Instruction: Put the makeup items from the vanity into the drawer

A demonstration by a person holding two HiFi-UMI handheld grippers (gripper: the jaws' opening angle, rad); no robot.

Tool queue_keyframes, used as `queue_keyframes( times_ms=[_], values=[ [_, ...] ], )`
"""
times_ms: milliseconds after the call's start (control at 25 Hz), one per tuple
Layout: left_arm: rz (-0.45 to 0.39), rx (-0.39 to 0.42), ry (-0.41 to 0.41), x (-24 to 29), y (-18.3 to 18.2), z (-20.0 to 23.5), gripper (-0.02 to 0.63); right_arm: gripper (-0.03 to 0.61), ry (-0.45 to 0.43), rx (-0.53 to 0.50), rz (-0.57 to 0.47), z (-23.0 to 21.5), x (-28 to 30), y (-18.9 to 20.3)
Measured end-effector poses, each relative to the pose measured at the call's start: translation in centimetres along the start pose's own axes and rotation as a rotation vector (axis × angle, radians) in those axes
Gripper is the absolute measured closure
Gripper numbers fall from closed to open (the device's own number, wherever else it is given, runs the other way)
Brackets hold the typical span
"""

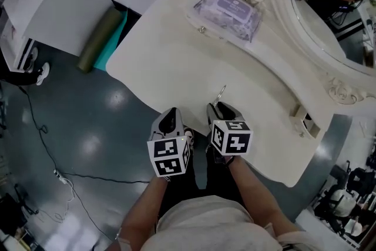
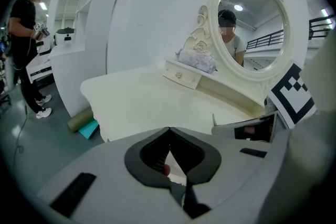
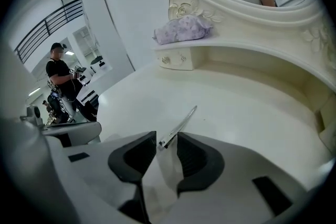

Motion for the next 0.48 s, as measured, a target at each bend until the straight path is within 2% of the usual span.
queue_keyframes(
  times_ms=[200, 480],
  values=[
    [0.011, -0.018, 0.000, -0.1, 0.9, 0.0, 0.609, 0.505, 0.035, 0.003, 0.003, -0.5, 0.1, 0.1],
    [0.004, -0.014, 0.008, -0.3, 0.9, -1.0, 0.609, 0.522, 0.024, 0.000, -0.002, -0.8, -0.1, 0.1]
  ],
)
Point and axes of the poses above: the fingertips, and each gripper's own axes: x forward along the fingers, z to its left, y out of its underside, the point moved 3 cm from there along -x, backward along the fingers, and after that the axes turned 4 degrees about y, right-handed, at the moved point
